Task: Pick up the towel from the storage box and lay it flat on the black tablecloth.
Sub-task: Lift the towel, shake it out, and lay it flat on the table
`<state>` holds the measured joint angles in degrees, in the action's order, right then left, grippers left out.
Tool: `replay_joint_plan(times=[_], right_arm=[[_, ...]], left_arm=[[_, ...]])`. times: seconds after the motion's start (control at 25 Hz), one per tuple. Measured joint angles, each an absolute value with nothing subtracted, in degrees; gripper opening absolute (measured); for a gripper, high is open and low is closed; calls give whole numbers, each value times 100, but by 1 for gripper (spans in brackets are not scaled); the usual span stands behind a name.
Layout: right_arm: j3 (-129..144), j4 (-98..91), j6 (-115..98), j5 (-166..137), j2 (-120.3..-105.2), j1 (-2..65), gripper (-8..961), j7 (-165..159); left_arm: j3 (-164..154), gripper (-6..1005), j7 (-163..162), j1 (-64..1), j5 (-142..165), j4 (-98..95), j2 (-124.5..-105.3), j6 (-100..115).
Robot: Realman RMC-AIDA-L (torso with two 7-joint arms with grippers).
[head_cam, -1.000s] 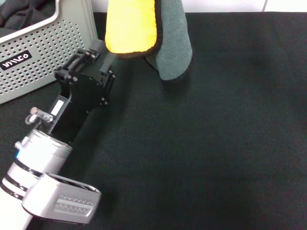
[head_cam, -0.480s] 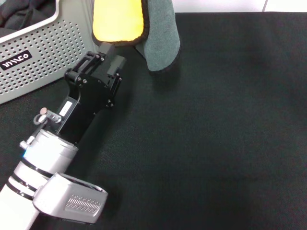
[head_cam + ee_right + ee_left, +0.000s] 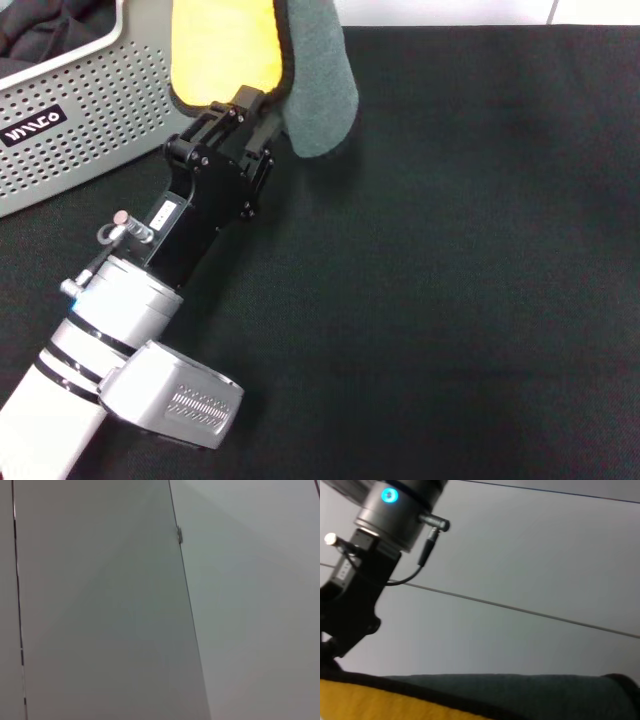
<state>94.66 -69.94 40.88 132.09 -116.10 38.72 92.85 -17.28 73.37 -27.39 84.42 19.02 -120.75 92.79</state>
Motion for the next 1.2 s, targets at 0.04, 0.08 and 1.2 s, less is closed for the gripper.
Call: replay_joint_plan(times=[0.04, 0.08, 1.2], right_arm=[[9466, -6992, 4127, 13247, -11610, 3876, 38, 9284], [9466, -6989, 4151, 13271, -11610, 3878, 38, 9282], [9527, -6887, 4422, 13469, -11610, 3823, 46, 9070]], left_arm=[[-1728, 361, 7360, -2742, 8442, 1911, -12075, 9254], [-1725, 361, 7363, -2746, 8436, 1927, -12075, 9249], [-1272, 356, 7468, -2801, 8387, 2007, -12076, 9717]])
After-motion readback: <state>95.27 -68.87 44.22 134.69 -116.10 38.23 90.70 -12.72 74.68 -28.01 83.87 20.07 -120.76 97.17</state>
